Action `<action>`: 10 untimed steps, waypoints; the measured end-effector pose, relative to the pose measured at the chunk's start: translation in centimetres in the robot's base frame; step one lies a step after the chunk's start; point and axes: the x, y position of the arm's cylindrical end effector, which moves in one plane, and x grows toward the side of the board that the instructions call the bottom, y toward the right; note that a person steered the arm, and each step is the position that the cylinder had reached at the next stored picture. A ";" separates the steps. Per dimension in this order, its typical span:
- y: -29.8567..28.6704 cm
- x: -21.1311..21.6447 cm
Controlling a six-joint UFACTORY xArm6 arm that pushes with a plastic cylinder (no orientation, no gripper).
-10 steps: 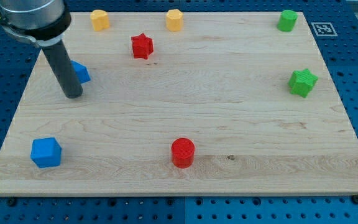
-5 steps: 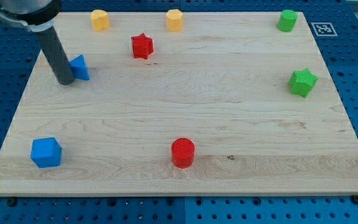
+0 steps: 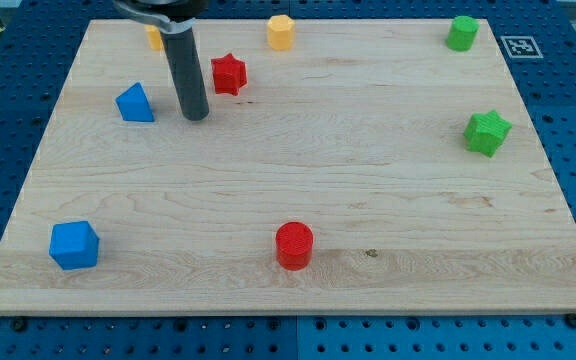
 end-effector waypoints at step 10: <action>5.5 -18.0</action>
